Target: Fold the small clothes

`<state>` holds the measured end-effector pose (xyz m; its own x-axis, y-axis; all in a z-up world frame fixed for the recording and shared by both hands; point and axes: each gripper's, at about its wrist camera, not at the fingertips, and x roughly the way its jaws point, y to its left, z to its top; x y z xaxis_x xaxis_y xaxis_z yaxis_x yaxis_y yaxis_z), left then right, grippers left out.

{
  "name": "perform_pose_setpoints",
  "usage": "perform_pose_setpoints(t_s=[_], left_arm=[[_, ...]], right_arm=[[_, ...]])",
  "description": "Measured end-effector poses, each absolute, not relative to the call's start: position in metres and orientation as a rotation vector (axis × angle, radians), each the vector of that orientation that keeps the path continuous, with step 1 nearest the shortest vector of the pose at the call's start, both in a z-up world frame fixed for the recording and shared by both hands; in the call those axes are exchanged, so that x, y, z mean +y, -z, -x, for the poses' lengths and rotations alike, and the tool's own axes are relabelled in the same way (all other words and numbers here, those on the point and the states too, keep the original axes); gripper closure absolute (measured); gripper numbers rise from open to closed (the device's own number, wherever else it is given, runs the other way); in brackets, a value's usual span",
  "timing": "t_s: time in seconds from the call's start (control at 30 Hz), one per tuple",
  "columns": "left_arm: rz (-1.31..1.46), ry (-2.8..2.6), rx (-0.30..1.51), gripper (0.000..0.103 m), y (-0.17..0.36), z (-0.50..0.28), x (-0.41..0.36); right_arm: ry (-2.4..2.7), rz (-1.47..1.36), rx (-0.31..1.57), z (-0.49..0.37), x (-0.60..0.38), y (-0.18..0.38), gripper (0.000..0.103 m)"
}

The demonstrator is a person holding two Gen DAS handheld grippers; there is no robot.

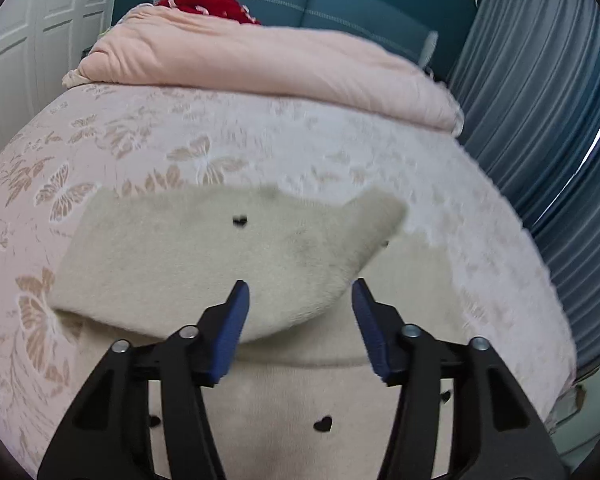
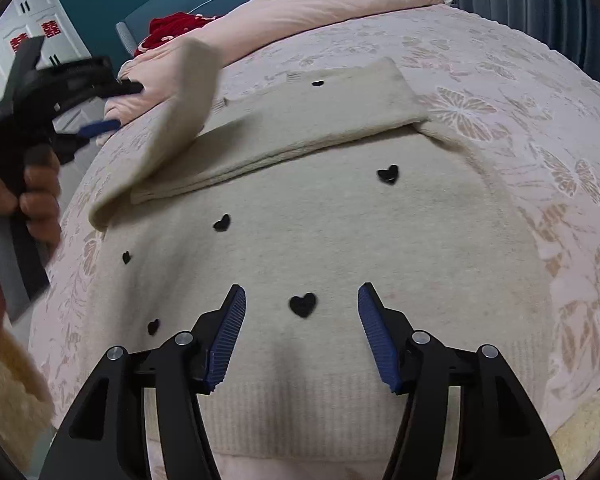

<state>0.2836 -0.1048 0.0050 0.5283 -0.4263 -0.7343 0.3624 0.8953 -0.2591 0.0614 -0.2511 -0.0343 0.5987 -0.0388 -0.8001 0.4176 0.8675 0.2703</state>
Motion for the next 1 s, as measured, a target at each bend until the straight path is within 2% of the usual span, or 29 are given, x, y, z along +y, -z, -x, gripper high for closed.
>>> perform_pose_setpoints(t_s=[0.13, 0.27, 0.6, 0.63, 0.7, 0.77, 1.0], left_arm=[[-0.019, 0.421, 0.985, 0.049, 0.044, -0.256, -0.117], [-0.056, 0.358, 1.046, 0.049, 0.066, -0.242, -0.1], [0.059, 0.283, 1.117, 0.047, 0.073, -0.26, -0.035], [0.099, 0.29, 1.121, 0.046, 0.073, -0.262, -0.024], [0.24, 0.313, 1.118, 0.034, 0.071, -0.27, 0.002], [0.425, 0.317, 1.102, 0.016, 0.07, -0.282, 0.033], [0.77, 0.19, 1.102, 0.016, 0.096, -0.335, 0.105]], right_arm=[[0.299, -0.467, 0.894, -0.063, -0.278, 0.037, 0.042], [0.278, -0.514, 0.877, -0.09, -0.296, 0.034, 0.042], [0.155, -0.627, 0.893, -0.218, -0.29, 0.032, 0.042], [0.148, -0.642, 0.902, -0.229, -0.288, 0.035, 0.042], [0.179, -0.642, 0.933, -0.245, -0.285, 0.042, 0.042], [0.206, -0.652, 0.939, -0.255, -0.284, 0.049, 0.042], [0.251, -0.774, 0.955, -0.292, -0.296, 0.073, 0.042]])
